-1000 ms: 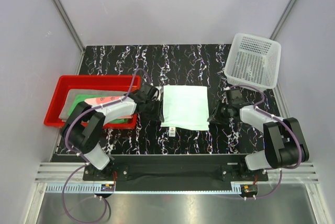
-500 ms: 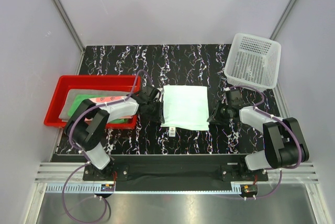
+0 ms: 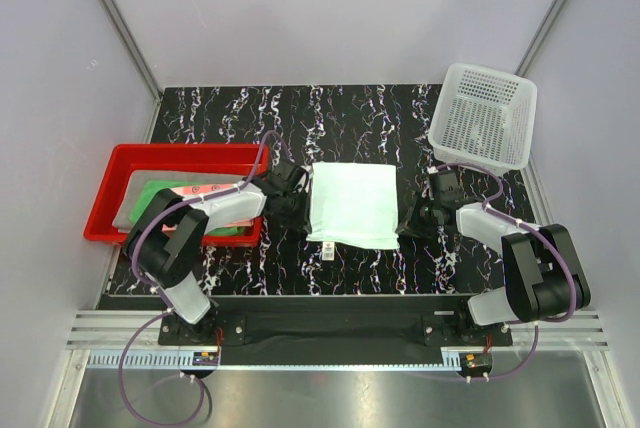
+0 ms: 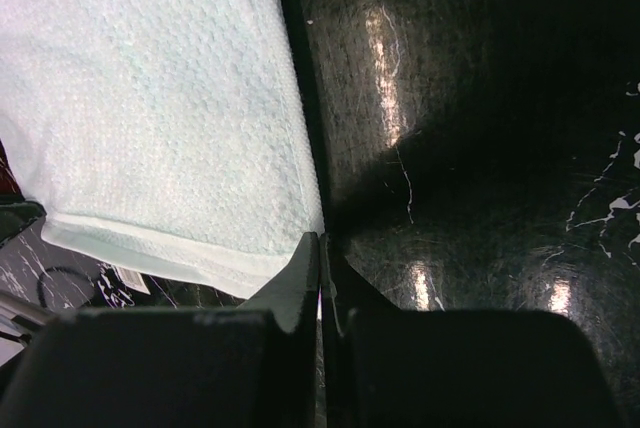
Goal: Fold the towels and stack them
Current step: Fold the towel
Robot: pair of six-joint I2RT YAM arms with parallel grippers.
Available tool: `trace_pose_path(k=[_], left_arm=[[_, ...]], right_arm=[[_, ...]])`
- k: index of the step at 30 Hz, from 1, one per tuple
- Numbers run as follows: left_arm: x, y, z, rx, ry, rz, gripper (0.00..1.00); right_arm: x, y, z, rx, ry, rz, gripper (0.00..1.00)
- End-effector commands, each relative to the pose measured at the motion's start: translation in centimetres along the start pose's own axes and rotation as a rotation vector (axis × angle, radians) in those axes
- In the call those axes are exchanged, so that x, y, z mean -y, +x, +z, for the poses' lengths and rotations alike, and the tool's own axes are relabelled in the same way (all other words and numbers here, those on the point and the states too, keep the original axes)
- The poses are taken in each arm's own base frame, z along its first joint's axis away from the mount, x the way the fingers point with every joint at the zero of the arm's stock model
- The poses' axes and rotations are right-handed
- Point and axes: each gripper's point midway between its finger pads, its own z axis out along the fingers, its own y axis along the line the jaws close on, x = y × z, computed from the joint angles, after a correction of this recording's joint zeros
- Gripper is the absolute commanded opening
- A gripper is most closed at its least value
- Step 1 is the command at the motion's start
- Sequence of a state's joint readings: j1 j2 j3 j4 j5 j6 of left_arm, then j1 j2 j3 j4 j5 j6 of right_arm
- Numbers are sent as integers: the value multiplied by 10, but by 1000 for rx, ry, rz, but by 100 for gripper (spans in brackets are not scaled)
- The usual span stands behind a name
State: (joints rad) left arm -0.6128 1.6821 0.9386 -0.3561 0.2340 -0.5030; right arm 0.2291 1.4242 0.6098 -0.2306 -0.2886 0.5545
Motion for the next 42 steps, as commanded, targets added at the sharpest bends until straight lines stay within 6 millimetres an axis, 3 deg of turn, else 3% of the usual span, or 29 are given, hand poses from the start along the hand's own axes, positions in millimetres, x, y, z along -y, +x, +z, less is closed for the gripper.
trace_pose_path(k=[1,5,16,20,28,32,35,42], left_arm=[[11,-22,-14,61,-5,22,1],[15,-24,-16,59,8,20,15],[19,-23,-11,33,26,25,17],[21,-25,-12,35,27,29,0],[22,-32,-25,31,-6,30,0],[22,-31,-26,24,-7,35,7],[24,-29,-22,9,15,33,20],[24,-23,-8,-22,35,19,19]], right_arm=[[-15,-14,-8,45,-29,-39,0],[-15,-13,-7,39,-31,-32,0],[-21,-15,-7,44,-55,-40,0],[-23,-17,-9,48,-62,-47,0],[-25,-29,-20,73,-18,-76,0],[-28,-31,-22,77,-28,-82,0],[-31,-31,-22,77,-46,-84,0],[-35,-30,-21,76,-76,-84,0]])
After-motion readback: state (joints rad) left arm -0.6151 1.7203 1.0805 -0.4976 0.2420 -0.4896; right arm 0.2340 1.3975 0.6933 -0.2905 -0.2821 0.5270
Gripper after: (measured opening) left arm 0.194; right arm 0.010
